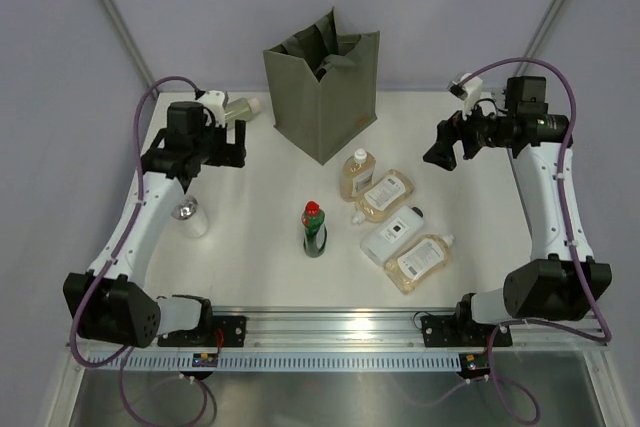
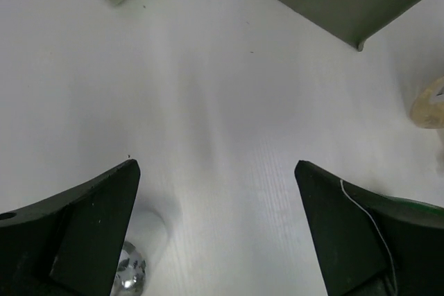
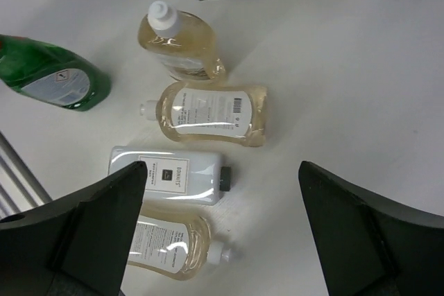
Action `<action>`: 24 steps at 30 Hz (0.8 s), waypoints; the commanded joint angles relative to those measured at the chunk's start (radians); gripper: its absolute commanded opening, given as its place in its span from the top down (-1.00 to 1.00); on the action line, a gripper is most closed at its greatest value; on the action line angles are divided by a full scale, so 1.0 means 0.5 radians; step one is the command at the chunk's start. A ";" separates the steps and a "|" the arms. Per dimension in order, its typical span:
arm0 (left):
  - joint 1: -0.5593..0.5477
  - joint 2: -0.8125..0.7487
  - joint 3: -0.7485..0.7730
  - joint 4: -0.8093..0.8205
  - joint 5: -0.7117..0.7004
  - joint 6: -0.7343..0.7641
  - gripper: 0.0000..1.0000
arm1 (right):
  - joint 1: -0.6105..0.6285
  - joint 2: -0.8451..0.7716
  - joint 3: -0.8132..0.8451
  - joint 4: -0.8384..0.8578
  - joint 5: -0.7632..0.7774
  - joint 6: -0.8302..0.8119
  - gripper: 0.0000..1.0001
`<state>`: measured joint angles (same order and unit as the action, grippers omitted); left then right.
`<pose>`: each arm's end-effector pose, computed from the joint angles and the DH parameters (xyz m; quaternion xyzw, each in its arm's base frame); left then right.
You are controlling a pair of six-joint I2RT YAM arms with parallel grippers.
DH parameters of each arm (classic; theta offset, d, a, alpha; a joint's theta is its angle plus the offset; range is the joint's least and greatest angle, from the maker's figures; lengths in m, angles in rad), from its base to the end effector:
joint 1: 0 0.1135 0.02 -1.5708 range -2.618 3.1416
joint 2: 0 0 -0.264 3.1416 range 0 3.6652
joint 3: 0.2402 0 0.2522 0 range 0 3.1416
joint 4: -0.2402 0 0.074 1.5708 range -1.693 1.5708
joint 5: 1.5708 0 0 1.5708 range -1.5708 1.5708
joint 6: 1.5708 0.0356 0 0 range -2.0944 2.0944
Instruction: Place the personal care products into the canvas bag
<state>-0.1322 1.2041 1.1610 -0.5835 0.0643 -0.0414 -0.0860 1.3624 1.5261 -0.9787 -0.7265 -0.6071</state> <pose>0.2588 -0.0367 0.3451 0.0550 0.8886 -0.0679 0.4503 0.2673 0.0007 0.3977 -0.3505 0.8057 0.1935 0.4366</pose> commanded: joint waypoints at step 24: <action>0.096 2.227 1.802 0.507 -0.276 0.890 -0.98 | -0.006 0.588 0.234 -0.068 -0.514 -0.262 -0.99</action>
<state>-0.1024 2.3119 2.0090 -0.4263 -0.0353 0.4103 -0.0860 1.6600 1.6325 -1.0386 -0.9539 -0.7506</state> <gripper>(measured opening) 0.987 0.993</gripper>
